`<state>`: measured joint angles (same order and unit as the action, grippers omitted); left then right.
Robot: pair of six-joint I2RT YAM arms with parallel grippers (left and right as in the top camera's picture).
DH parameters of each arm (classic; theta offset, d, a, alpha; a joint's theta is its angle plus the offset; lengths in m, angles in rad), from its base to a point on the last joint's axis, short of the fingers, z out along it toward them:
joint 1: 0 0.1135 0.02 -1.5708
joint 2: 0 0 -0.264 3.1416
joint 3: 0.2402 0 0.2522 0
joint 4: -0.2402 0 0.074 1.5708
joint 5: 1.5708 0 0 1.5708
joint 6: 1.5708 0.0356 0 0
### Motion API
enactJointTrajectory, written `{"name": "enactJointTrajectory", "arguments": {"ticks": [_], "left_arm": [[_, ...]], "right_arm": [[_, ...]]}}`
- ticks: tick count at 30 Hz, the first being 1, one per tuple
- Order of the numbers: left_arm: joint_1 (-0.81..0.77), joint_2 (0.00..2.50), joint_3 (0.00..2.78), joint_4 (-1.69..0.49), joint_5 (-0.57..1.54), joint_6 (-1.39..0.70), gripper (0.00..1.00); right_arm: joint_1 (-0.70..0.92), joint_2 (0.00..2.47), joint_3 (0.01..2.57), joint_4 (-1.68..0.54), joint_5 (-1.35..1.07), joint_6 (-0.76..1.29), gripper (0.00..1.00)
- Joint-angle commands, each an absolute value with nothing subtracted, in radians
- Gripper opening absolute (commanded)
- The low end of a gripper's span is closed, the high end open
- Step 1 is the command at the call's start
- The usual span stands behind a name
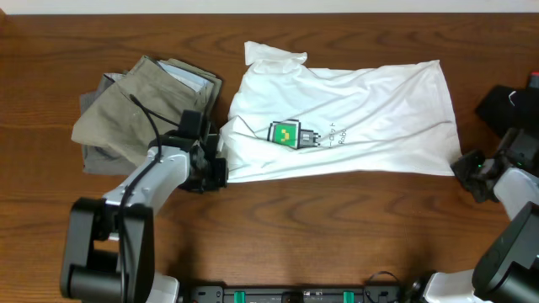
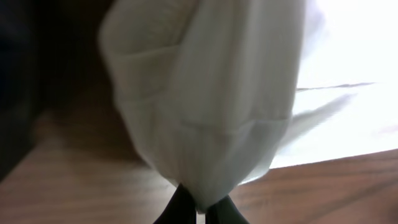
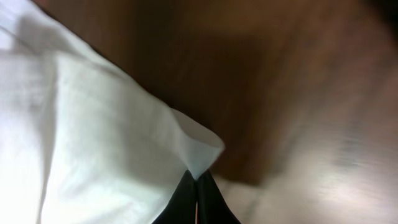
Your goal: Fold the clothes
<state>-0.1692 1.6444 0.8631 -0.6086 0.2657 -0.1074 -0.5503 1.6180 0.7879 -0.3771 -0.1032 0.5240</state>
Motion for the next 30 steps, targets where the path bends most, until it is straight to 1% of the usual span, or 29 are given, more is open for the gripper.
{"name": "enactJointTrajectory", "arguments": {"ticks": [1, 5, 10, 13, 14, 15, 16, 17, 18, 21, 23, 24, 30], "left_arm": [[-0.133, 1.565, 0.89, -0.632, 0.213, -0.109, 0.06], [-0.101, 1.504, 0.89, -0.643, 0.215, -0.109, 0.06], [-0.099, 1.491, 0.89, -0.651, 0.216, -0.109, 0.06], [-0.098, 1.491, 0.89, -0.667, 0.216, -0.109, 0.06], [-0.099, 1.491, 0.89, -0.675, 0.216, -0.109, 0.09], [-0.099, 1.491, 0.89, -0.686, 0.217, -0.109, 0.24], [-0.099, 1.49, 0.89, -0.698, 0.221, -0.109, 0.34], [-0.098, 1.49, 0.89, -0.712, 0.225, -0.109, 0.4], [-0.098, 1.489, 0.89, -0.726, 0.228, -0.109, 0.43], [-0.099, 1.478, 0.905, -0.768, 0.236, -0.109, 0.47], [-0.099, 1.464, 0.931, -0.786, 0.257, -0.109, 0.48], [-0.099, 1.454, 0.952, -0.796, 0.273, -0.108, 0.5], [-0.102, 1.44, 1.192, -0.84, 0.368, -0.105, 0.51]], "right_arm": [[-0.609, 1.567, 0.81, -0.392, -0.086, 0.496, 0.01], [-0.639, 1.523, 0.81, -0.421, -0.086, 0.469, 0.01], [-0.638, 1.511, 0.81, -0.442, -0.086, 0.455, 0.01], [-0.639, 1.511, 0.81, -0.452, -0.084, 0.455, 0.04], [-0.639, 1.511, 0.81, -0.457, -0.08, 0.455, 0.15], [-0.639, 1.511, 0.81, -0.461, -0.072, 0.455, 0.21], [-0.64, 1.511, 0.81, -0.465, -0.068, 0.455, 0.23], [-0.642, 1.51, 0.81, -0.468, -0.067, 0.455, 0.27], [-0.646, 1.509, 0.812, -0.473, -0.067, 0.455, 0.3], [-0.659, 1.509, 0.831, -0.493, -0.069, 0.455, 0.34], [-0.661, 1.508, 0.865, -0.518, -0.091, 0.454, 0.34], [-0.661, 1.507, 0.888, -0.532, -0.117, 0.44, 0.35], [-0.649, 1.498, 1.068, -0.603, -0.386, 0.316, 0.38]]}}
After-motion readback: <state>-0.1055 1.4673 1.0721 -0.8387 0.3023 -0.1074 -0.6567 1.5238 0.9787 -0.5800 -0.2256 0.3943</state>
